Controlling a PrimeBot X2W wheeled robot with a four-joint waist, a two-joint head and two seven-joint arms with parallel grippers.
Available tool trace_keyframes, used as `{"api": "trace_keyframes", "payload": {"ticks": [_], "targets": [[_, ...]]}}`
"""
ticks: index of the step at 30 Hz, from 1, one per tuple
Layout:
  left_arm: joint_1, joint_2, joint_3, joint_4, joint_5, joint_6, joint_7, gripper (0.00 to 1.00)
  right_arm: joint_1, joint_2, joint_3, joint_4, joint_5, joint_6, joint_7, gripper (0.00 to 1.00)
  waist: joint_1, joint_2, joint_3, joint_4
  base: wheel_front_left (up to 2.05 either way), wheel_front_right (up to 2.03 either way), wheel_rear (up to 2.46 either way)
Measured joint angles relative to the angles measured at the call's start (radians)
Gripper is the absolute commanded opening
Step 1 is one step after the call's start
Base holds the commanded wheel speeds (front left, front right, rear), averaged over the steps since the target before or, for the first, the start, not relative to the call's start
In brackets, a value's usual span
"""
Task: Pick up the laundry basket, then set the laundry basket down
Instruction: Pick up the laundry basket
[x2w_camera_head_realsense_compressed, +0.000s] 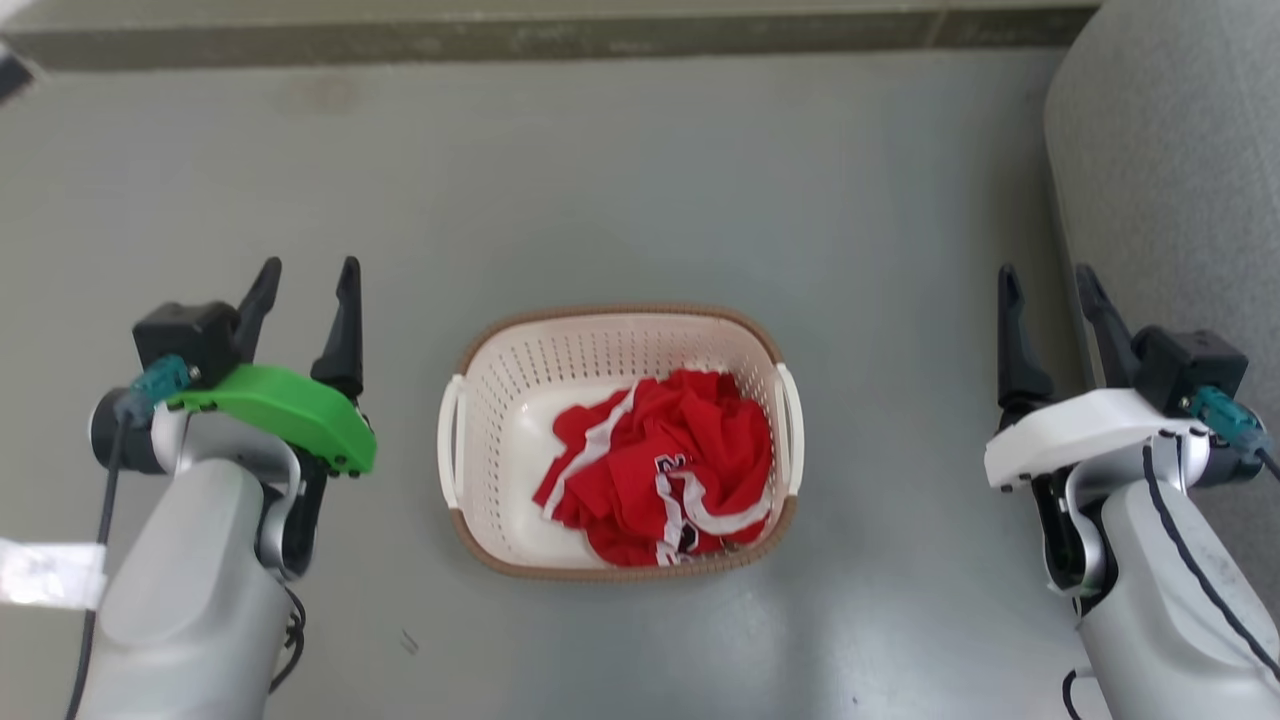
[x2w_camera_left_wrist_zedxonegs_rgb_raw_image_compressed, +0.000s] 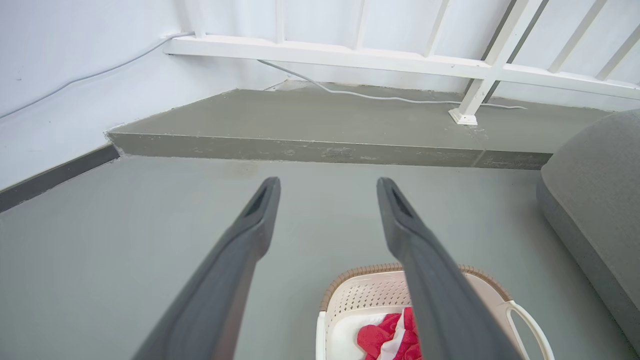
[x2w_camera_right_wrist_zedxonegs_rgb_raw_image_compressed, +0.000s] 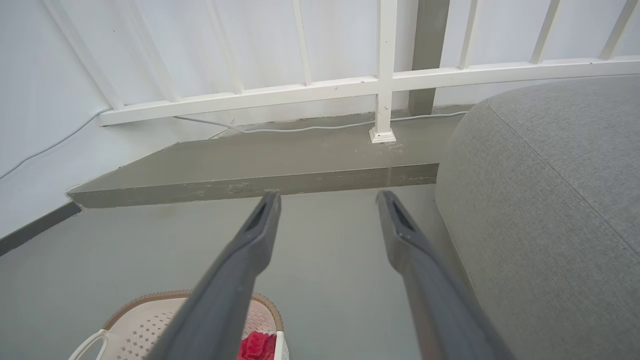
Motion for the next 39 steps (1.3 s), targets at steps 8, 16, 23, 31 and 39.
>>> {"api": "trace_keyframes", "payload": {"ticks": [8,16,23,31,39], "targets": [[0.097,0.004,0.004,-0.108,0.054,0.029,0.000,1.00,0.035,-0.002,0.000,-0.008,-0.017,0.000,0.000,1.00,0.0000,0.0000,-0.080,0.010,0.00,0.00,0.00],[0.218,0.004,0.004,-0.178,0.072,0.050,0.000,1.00,0.091,-0.004,-0.004,-0.022,-0.018,0.000,0.000,1.00,0.0000,0.0000,-0.148,0.011,0.00,0.00,0.00],[0.304,0.004,0.005,-0.225,0.076,0.075,0.000,1.00,0.153,-0.004,-0.006,-0.026,-0.018,-0.001,0.000,1.00,0.0000,0.0000,-0.195,0.009,0.00,0.00,0.00],[0.376,0.004,0.005,-0.272,0.096,0.097,0.000,1.00,0.202,-0.002,-0.007,-0.041,-0.018,-0.007,0.000,1.00,0.0000,0.0000,-0.238,0.011,0.00,0.00,0.00],[0.435,0.005,0.009,-0.322,0.113,0.110,0.000,1.00,0.240,0.000,-0.007,-0.059,-0.018,-0.012,0.000,1.00,0.0000,0.0000,-0.274,0.015,0.00,0.00,0.00]]}}
